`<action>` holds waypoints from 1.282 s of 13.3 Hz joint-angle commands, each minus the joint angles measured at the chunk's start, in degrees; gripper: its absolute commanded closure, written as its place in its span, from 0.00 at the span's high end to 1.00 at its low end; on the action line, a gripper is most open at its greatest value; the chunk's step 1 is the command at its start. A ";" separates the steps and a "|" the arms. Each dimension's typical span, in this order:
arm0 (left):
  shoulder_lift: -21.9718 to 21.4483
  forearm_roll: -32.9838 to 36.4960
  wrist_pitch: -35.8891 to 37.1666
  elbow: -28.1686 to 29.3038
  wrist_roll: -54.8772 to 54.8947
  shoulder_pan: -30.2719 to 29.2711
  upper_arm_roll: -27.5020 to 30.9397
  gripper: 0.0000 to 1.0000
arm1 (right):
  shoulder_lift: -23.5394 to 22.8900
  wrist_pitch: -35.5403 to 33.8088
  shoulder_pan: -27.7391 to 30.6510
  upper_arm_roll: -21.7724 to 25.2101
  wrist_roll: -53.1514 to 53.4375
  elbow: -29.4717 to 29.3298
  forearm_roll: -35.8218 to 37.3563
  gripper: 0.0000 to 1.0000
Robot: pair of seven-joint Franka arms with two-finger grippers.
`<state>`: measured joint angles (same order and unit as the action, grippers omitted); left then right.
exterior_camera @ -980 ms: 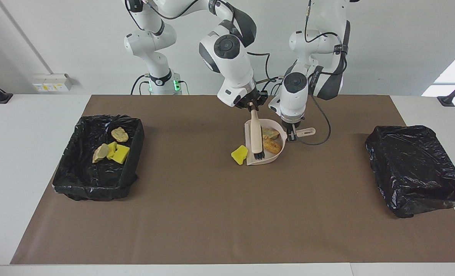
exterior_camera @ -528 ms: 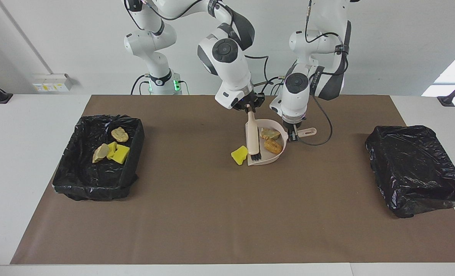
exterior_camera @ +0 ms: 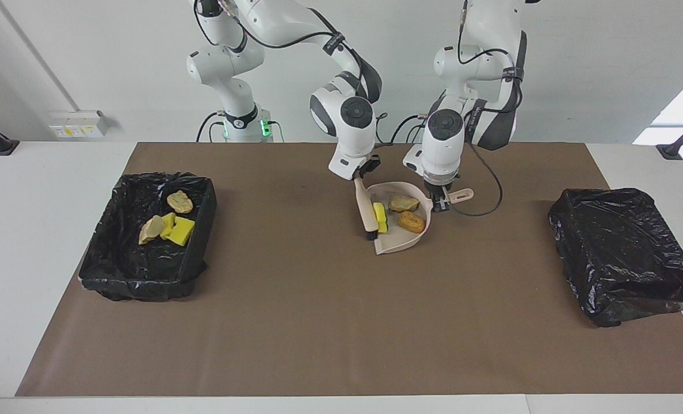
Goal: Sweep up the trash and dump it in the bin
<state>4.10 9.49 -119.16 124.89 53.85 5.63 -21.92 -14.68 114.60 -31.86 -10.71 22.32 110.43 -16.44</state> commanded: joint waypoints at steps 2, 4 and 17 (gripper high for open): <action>-1.28 -0.52 -0.99 1.50 0.20 -0.62 0.12 0.00 | -0.97 -4.99 1.44 -0.01 -1.23 -1.54 5.79 0.00; -1.28 -0.52 -0.99 1.59 0.29 -0.62 0.12 0.00 | -0.53 -6.48 1.71 0.16 -1.22 -1.71 6.07 0.00; -1.20 -0.52 -0.38 0.45 5.28 -0.80 0.30 0.00 | 5.71 -15.72 5.66 0.34 3.00 -7.43 6.42 0.00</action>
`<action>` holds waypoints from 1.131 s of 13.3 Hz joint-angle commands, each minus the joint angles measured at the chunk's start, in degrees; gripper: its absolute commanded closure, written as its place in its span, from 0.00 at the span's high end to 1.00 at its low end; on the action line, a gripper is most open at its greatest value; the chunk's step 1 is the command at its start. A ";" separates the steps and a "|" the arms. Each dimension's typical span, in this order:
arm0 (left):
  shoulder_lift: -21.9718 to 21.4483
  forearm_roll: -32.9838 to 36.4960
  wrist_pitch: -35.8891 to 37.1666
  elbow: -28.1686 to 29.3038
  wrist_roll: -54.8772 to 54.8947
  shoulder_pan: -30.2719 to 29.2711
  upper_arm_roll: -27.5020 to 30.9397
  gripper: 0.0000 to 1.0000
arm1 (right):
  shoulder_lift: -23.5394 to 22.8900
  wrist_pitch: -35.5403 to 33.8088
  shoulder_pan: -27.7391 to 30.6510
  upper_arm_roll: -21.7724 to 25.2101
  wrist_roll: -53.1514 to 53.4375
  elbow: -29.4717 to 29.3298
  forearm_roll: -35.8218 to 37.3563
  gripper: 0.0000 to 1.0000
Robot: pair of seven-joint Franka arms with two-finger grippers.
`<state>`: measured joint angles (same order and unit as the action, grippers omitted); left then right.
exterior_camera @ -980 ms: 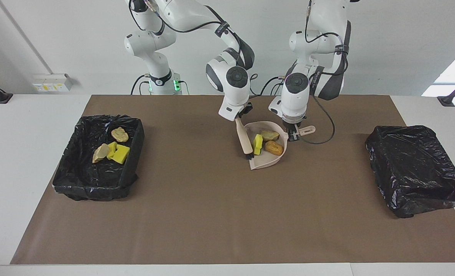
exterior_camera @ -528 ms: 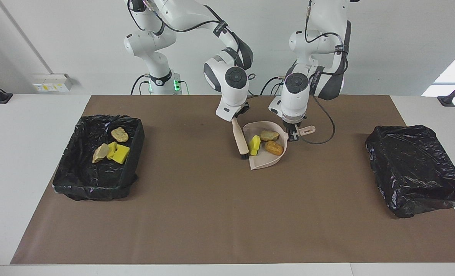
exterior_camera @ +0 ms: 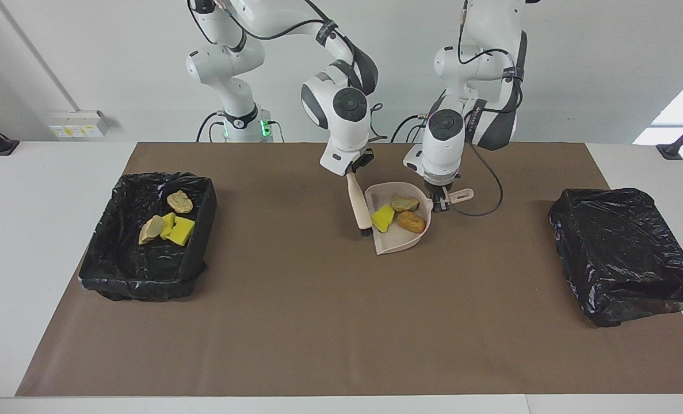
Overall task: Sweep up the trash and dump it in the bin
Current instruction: 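Carry the dustpan with the left gripper to the black bin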
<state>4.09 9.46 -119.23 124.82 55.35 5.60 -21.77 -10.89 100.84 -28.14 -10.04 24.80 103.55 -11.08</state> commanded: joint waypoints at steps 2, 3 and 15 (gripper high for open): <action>-2.15 -1.27 -0.13 0.07 7.21 -0.94 2.42 0.00 | 2.89 -3.63 1.52 -0.51 2.26 -0.37 4.30 0.00; -3.47 -2.50 0.74 -0.10 10.45 -1.03 3.56 0.00 | 3.68 -3.63 1.07 -0.60 5.84 0.33 4.40 0.00; -3.07 -6.46 14.45 -20.53 39.45 2.66 41.51 0.00 | -1.50 13.67 -17.03 -1.04 24.50 7.19 3.17 0.00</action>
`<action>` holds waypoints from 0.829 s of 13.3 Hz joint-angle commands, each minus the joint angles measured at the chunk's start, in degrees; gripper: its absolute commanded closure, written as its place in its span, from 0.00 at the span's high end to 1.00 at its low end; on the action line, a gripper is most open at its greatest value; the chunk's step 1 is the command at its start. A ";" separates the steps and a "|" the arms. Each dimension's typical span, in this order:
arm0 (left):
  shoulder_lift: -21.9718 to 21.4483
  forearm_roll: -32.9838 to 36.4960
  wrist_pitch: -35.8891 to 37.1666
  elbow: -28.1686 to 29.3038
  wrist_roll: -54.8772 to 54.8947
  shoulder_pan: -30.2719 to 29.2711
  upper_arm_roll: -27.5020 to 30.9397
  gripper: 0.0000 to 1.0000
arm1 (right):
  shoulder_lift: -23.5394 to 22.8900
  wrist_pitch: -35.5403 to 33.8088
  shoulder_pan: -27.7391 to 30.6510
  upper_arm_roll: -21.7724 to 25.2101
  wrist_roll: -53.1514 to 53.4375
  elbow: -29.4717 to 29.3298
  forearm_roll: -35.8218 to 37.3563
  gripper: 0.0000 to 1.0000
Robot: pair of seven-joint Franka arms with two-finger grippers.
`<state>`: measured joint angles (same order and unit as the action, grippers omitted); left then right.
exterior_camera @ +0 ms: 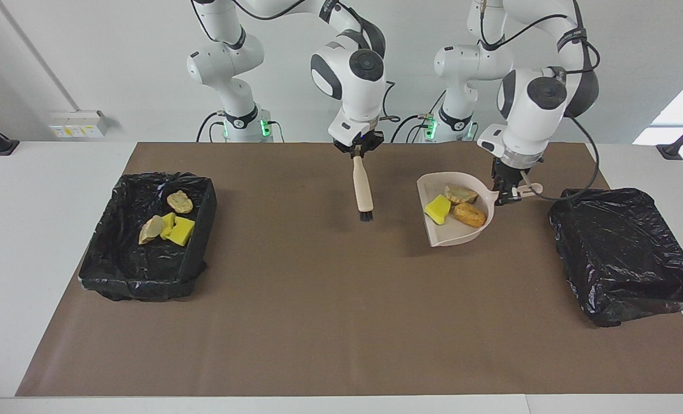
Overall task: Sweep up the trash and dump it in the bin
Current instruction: 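Carry the dustpan with the left gripper to the black bin, then tip the dustpan over the black bin with the left gripper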
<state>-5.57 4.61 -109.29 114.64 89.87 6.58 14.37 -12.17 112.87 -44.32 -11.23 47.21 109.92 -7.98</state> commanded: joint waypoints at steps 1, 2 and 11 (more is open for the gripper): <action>9.41 -1.53 4.96 -14.84 8.96 1.59 8.71 0.00 | 0.12 2.09 -1.03 0.07 2.35 1.77 0.07 0.00; 11.70 -1.45 4.36 -17.58 13.35 1.33 11.35 0.00 | 0.82 2.70 -1.12 0.07 2.36 3.18 0.07 0.00; 22.44 7.94 -18.75 -25.34 26.85 -4.11 19.55 0.00 | -1.28 8.26 -4.55 0.16 6.58 4.87 0.16 0.00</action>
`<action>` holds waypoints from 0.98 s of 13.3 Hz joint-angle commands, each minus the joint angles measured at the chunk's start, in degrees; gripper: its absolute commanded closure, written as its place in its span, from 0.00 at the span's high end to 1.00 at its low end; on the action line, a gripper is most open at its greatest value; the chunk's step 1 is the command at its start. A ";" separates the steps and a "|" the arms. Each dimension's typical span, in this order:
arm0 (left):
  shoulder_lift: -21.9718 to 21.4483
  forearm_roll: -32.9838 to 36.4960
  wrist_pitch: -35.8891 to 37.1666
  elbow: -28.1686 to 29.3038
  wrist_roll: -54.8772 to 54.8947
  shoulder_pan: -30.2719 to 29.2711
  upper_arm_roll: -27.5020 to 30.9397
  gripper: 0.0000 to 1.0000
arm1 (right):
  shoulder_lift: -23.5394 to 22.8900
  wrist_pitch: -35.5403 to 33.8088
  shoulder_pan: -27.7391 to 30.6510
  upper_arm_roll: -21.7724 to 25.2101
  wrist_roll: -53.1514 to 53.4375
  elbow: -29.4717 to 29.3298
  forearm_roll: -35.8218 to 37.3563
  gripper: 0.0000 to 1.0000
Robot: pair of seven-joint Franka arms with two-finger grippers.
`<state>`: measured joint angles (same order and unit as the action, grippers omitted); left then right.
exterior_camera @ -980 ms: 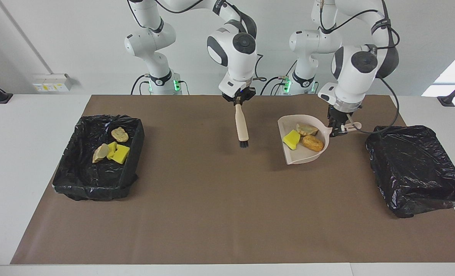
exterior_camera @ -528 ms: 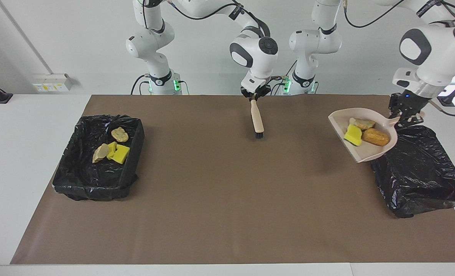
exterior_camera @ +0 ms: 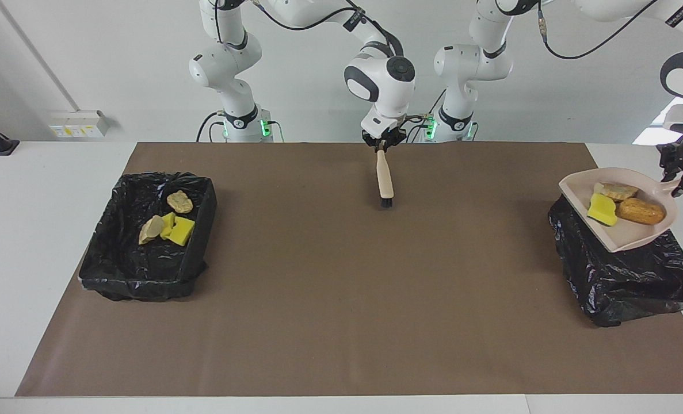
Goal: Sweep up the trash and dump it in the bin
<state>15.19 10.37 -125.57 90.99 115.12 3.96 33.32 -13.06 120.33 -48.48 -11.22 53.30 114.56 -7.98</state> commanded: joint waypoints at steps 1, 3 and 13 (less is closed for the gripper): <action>2.12 6.72 -2.48 -1.87 1.59 -1.85 0.69 0.00 | -0.47 -0.35 -0.30 0.15 0.41 -0.30 0.25 0.00; 1.69 14.56 -1.44 -1.78 -0.85 -0.80 0.69 0.00 | -1.09 -3.59 -0.21 0.15 0.06 -2.66 1.12 0.99; 0.19 34.34 12.20 -1.34 -20.11 5.53 0.34 0.00 | 0.57 -17.04 21.29 0.85 -22.49 -13.04 4.11 1.00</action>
<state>15.70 41.46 -114.21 90.58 96.34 8.87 33.29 -13.32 106.53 -30.87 -9.82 37.06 103.81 -5.12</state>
